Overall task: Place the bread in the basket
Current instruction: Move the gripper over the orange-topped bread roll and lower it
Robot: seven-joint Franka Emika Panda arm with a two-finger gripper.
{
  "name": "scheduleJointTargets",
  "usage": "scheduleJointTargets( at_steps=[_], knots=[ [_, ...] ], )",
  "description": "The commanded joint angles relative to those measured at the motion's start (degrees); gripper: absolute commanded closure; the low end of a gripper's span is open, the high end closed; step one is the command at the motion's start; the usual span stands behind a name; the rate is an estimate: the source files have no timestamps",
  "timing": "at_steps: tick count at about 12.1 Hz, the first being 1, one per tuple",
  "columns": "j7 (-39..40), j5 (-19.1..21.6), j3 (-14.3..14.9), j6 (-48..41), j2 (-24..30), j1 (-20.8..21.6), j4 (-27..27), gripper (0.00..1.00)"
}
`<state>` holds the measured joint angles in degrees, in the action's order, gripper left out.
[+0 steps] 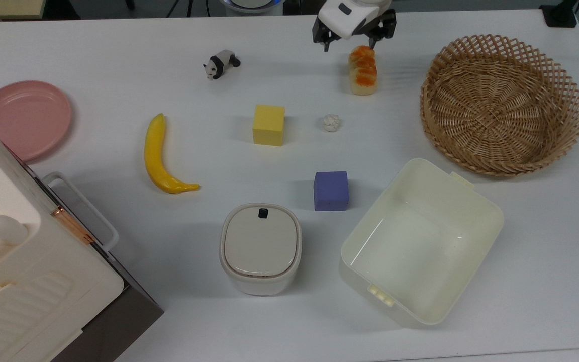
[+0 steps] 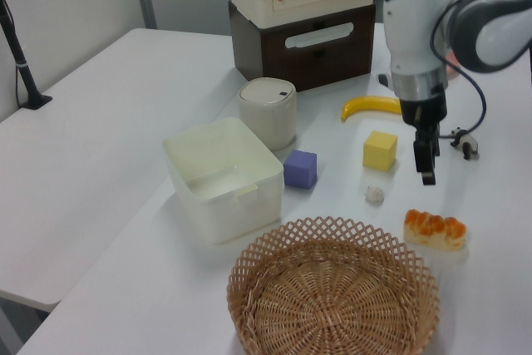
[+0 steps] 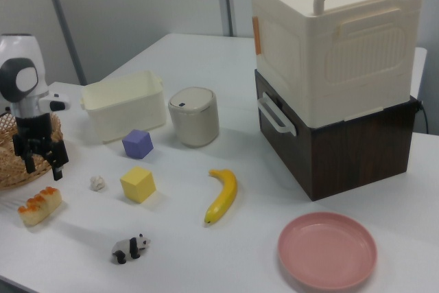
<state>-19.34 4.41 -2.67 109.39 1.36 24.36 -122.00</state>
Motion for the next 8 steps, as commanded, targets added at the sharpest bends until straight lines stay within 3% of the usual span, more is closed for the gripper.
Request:
scheduleJointTargets(
  at_steps=[1,8],
  knots=[
    [-3.1,0.9,-4.3,10.7,1.7,0.1,-7.7,0.0],
    [-2.8,0.7,-5.4,13.2,0.1,0.2,-9.3,0.0]
  ],
)
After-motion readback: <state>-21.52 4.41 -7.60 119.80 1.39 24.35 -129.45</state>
